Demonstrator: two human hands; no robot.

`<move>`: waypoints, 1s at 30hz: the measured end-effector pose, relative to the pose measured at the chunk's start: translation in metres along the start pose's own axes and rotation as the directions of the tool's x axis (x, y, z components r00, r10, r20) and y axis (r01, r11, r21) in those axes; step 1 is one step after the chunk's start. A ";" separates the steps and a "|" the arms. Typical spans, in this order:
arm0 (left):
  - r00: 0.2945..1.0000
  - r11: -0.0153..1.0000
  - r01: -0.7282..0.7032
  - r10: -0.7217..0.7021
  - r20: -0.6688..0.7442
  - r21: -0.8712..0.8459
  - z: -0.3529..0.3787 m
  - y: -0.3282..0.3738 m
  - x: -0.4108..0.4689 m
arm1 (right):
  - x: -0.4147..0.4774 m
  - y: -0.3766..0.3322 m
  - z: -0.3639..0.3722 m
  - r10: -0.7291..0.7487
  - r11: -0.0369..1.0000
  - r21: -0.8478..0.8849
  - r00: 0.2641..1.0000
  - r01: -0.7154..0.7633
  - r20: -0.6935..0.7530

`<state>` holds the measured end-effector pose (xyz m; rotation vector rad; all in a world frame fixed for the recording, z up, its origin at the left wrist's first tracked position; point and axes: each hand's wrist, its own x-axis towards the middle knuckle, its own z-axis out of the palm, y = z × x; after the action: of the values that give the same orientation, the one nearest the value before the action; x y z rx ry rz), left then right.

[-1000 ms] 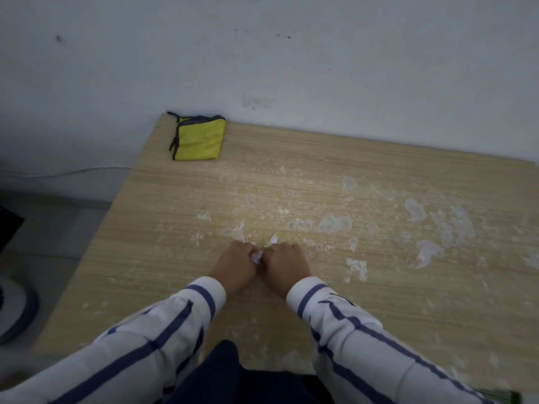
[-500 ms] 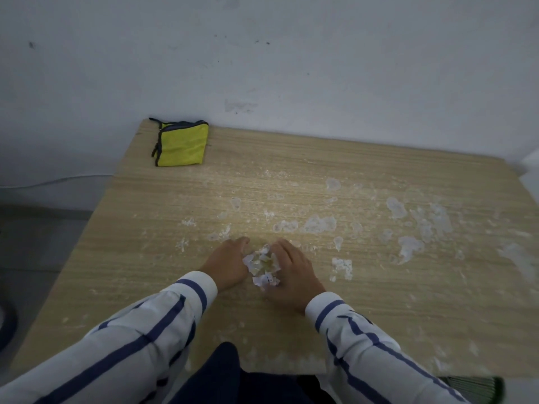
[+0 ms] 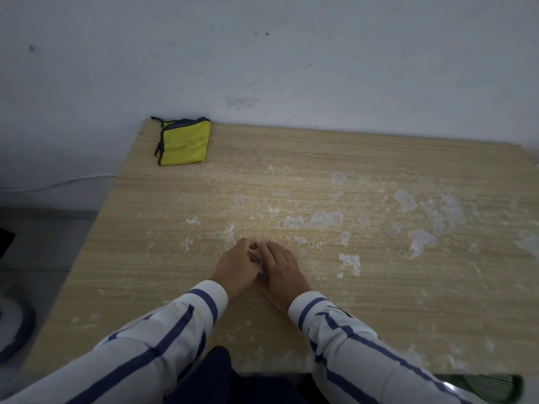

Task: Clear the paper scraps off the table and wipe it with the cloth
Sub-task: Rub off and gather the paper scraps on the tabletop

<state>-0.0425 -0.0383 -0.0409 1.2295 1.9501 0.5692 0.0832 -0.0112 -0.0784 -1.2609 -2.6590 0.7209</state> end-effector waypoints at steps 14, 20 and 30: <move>0.990 0.986 0.121 -0.111 0.087 -0.111 -0.004 -0.003 0.004 | 0.018 0.001 -0.012 0.010 1.000 0.002 1.000 -0.010 0.024; 0.982 0.986 -0.038 0.068 0.178 -0.163 -0.003 0.007 -0.003 | 0.028 0.001 -0.028 0.299 0.931 0.200 0.952 -0.306 0.065; 0.993 0.998 -0.052 0.055 0.105 -0.035 0.014 0.009 0.000 | 0.021 -0.006 -0.041 0.536 0.561 0.619 0.811 -0.549 0.233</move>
<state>-0.0266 -0.0352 -0.0433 1.2694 1.8178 0.5490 0.0777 0.0165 -0.0419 -1.7992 -1.6498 1.5843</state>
